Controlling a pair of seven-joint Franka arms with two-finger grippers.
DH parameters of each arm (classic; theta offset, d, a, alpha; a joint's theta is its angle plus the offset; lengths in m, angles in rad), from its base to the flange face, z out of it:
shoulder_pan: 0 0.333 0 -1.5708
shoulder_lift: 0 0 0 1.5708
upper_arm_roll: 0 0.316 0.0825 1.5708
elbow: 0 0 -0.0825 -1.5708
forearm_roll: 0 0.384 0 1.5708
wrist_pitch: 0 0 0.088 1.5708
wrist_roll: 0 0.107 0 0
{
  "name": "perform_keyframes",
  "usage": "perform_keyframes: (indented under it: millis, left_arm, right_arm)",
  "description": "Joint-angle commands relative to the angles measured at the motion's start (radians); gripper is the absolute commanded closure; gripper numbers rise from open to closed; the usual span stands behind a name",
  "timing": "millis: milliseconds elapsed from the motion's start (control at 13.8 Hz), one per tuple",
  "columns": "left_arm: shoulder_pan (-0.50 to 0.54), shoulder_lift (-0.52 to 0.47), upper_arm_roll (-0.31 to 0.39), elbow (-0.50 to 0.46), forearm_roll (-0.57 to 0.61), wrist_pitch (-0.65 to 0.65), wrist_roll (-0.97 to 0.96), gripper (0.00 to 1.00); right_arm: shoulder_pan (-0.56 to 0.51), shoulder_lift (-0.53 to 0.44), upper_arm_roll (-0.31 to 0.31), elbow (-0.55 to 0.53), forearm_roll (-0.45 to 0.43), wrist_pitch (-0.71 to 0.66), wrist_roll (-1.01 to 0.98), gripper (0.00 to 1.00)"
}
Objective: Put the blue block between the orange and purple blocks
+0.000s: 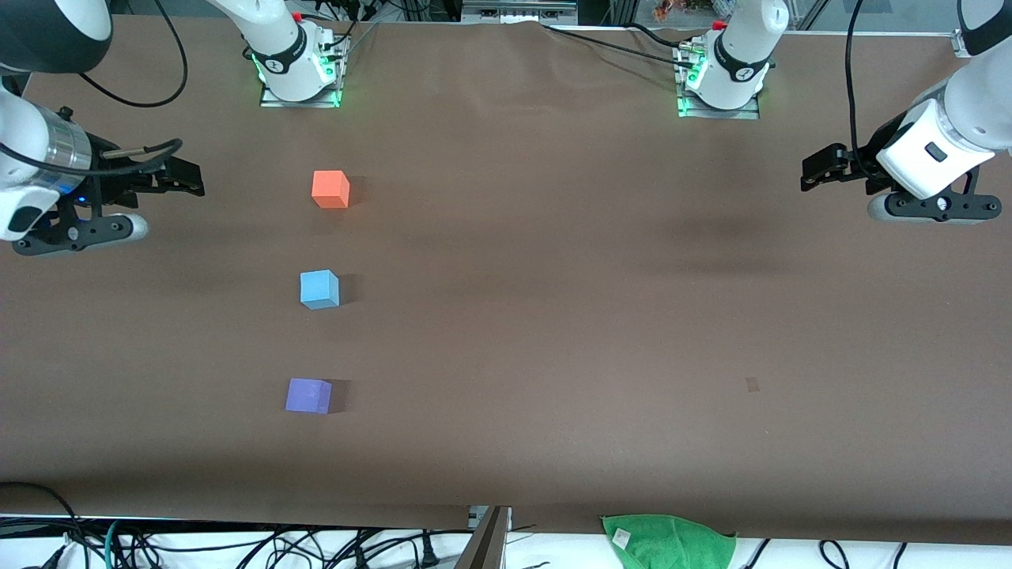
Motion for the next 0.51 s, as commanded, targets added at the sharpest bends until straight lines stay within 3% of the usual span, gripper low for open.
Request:
perform_keyframes:
  millis: [0, 217, 435]
  left_arm:
    - [-0.001, 0.010, 0.001, 0.028, -0.012, -0.021, 0.013, 0.00]
    - [-0.001, 0.010, 0.001, 0.028, -0.012, -0.021, 0.013, 0.00]
    - [-0.001, 0.010, 0.001, 0.028, -0.012, -0.021, 0.013, 0.00]
  right_arm:
    - [-0.082, -0.111, 0.034, -0.094, -0.006, 0.044, 0.003, 0.01]
    - [-0.123, -0.150, 0.037, -0.112, -0.033, 0.038, 0.000, 0.01]
    - [-0.146, -0.179, 0.081, -0.161, -0.063, 0.053, -0.001, 0.01]
